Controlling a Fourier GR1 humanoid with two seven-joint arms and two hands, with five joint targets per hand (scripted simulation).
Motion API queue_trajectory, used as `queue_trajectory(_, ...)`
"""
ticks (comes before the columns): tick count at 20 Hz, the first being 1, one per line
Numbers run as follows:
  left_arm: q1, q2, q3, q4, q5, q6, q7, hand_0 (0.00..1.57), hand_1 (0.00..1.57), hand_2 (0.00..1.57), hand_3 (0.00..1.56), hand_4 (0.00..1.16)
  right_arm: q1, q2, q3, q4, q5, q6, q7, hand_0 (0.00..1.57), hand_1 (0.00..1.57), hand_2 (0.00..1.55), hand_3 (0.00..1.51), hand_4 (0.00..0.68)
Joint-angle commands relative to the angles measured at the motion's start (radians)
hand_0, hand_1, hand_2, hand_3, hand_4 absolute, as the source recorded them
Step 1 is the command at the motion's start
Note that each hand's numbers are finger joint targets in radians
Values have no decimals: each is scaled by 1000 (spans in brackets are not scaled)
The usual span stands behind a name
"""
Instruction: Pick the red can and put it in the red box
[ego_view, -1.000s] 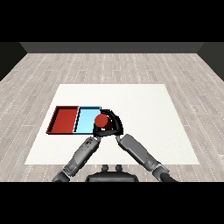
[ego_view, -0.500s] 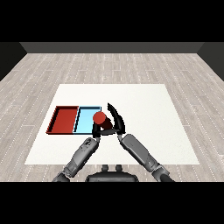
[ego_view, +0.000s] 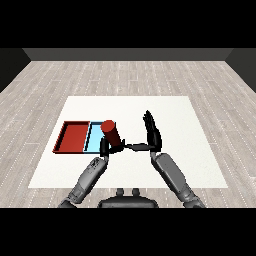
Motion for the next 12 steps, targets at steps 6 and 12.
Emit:
queue_trajectory(6, -10, 135, 68, -19, -107, 57, 50, 1571, 1571, 1569, 1467, 1130, 248, -153, -161, -118, -69, 97, -62, 0, 0, 0, 0, 0)
queue_trajectory(12, -27, 327, 215, 77, -73, -47, 94, 1571, 1571, 1555, 1465, 1116, 411, -180, -177, -193, -63, 110, -104, 0, 0, 0, 0, 0)
